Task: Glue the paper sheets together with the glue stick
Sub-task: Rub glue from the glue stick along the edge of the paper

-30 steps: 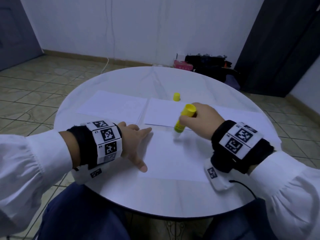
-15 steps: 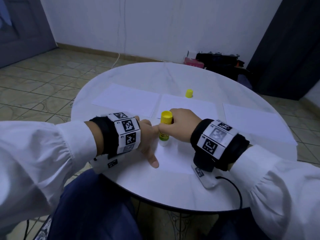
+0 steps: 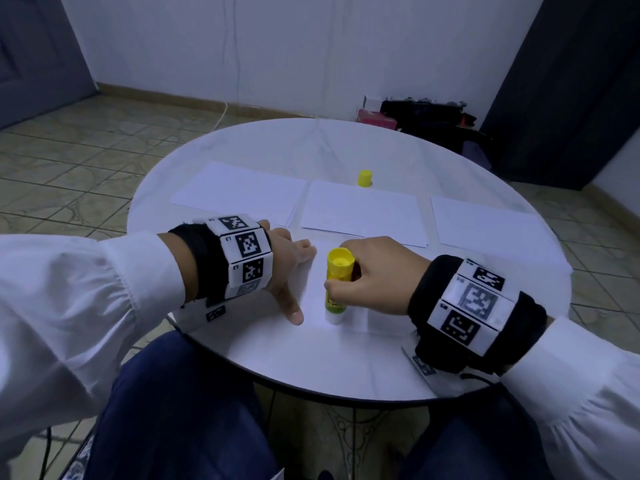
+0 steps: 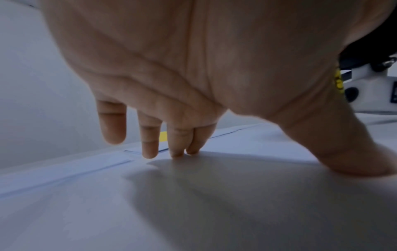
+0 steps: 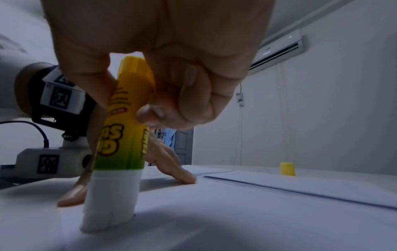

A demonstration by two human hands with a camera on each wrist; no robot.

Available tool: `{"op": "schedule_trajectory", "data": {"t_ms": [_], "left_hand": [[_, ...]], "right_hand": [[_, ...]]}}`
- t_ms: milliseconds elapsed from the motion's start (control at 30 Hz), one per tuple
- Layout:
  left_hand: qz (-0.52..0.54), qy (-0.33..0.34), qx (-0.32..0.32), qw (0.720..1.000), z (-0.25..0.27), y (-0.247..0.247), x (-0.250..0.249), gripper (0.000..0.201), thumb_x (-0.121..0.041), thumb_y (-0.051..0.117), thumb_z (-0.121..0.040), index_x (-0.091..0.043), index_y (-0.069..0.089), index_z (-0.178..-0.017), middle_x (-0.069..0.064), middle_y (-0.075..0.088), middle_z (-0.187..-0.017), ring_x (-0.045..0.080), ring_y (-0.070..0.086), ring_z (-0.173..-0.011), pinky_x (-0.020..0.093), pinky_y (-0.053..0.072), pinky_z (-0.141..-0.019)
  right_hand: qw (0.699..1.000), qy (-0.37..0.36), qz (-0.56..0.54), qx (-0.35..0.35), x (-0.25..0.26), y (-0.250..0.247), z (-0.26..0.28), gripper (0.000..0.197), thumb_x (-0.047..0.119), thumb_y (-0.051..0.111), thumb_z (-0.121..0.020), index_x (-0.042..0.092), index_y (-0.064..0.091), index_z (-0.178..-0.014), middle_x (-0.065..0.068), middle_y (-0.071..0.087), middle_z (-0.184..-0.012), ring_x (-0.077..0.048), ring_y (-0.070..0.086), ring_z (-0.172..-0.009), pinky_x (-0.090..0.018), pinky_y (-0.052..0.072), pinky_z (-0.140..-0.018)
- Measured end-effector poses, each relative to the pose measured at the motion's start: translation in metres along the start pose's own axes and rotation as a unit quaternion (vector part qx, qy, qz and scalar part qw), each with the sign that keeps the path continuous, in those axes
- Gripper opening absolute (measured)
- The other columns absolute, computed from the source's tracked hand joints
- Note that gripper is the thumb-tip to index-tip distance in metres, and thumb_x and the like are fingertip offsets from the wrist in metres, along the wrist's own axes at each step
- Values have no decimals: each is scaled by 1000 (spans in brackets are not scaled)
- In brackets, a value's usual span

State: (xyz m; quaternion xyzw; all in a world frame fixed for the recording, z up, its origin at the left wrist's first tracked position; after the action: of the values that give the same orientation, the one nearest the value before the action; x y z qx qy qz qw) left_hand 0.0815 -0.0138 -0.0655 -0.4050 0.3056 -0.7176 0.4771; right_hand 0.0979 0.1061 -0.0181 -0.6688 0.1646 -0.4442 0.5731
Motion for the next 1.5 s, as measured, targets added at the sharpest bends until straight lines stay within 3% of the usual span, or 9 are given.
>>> {"op": "schedule_trajectory", "data": {"t_ms": [167, 333, 433, 533, 733, 900, 1300, 1400, 1500], "left_hand": [[-18, 15, -3, 1000, -8, 1, 1, 116, -84, 64, -50, -30, 20, -143, -5, 34, -143, 22, 31, -133, 45, 28, -108], [-34, 27, -2, 999, -14, 4, 3, 130, -92, 53, -32, -32, 19, -142, -11, 25, -151, 23, 20, -141, 48, 27, -108], [-40, 38, -17, 998, -14, 2, 0, 119, -84, 63, -52, -27, 17, -146, -14, 20, -153, 19, 12, -145, 46, 23, -111], [-44, 45, -22, 998, -12, 1, -3, 118, -82, 64, -54, -25, 17, -146, -15, 19, -152, 18, 11, -145, 43, 22, -110], [-10, 27, -1, 1000, -26, 10, 6, 141, -94, 47, -17, -35, 14, -141, -11, 22, -152, 25, 22, -141, 48, 27, -109], [-22, 35, -10, 999, -18, 3, 2, 125, -82, 66, -47, -29, 13, -146, -11, 21, -153, 16, 12, -145, 41, 19, -115], [-28, 24, 1, 999, -20, 2, 2, 130, -86, 62, -36, -31, 18, -145, -7, 24, -153, 21, 20, -142, 42, 22, -113], [-23, 8, 5, 1000, -26, 5, 5, 138, -91, 53, -18, -39, 17, -140, -8, 28, -150, 25, 27, -137, 46, 28, -109], [-14, -1, 10, 1000, -23, 1, 6, 134, -87, 61, -24, -51, 4, -140, -8, 28, -149, 26, 27, -136, 46, 28, -110]], "right_hand": [[999, 43, -7, -12, -38, -13, 26, 20, 31, 61, -78, 12, 58, -76, 2, 60, -75, -14, 54, -71, -30, 46, -69], [994, 95, -18, -41, -81, -31, 55, 21, 31, 63, -76, 10, 62, -76, -1, 64, -77, -16, 58, -75, -32, 47, -70], [992, 115, -18, -50, -99, -38, 66, 19, 31, 63, -76, 11, 64, -76, 0, 64, -77, -15, 58, -75, -31, 46, -71], [991, 129, -11, -44, -107, -44, 70, 17, 30, 64, -76, 13, 62, -75, 2, 63, -76, -16, 57, -75, -31, 46, -71], [973, 199, -17, -119, -130, -67, 32, 27, 31, 61, -83, 14, 46, -68, -1, 49, -72, -15, 44, -66, -27, 33, -57], [960, 248, -21, -126, -144, -70, 11, 29, 31, 58, -85, 14, 42, -69, -1, 44, -71, -17, 43, -65, -27, 28, -52], [977, 200, -22, -69, -125, -54, 52, 26, 29, 61, -83, 12, 47, -70, 1, 49, -72, -13, 43, -64, -26, 33, -57], [980, 188, -13, -59, -118, -50, 60, 25, 30, 61, -83, 14, 47, -69, 3, 51, -71, -10, 44, -64, -24, 34, -57], [979, 188, -13, -76, -118, -54, 62, 24, 29, 60, -83, 14, 49, -69, 2, 52, -72, -11, 45, -65, -25, 35, -58]]}}
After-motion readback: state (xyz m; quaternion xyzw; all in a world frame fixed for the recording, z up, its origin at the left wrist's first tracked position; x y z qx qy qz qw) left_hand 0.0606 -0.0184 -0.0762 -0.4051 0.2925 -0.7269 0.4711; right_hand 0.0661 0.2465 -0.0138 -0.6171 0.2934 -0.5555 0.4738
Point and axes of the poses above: each hand's wrist, its own z-axis away from the middle knuckle, its own y-axis out of the palm, x = y × z, the point moved 6 cm from there along -z, towards the middle knuckle
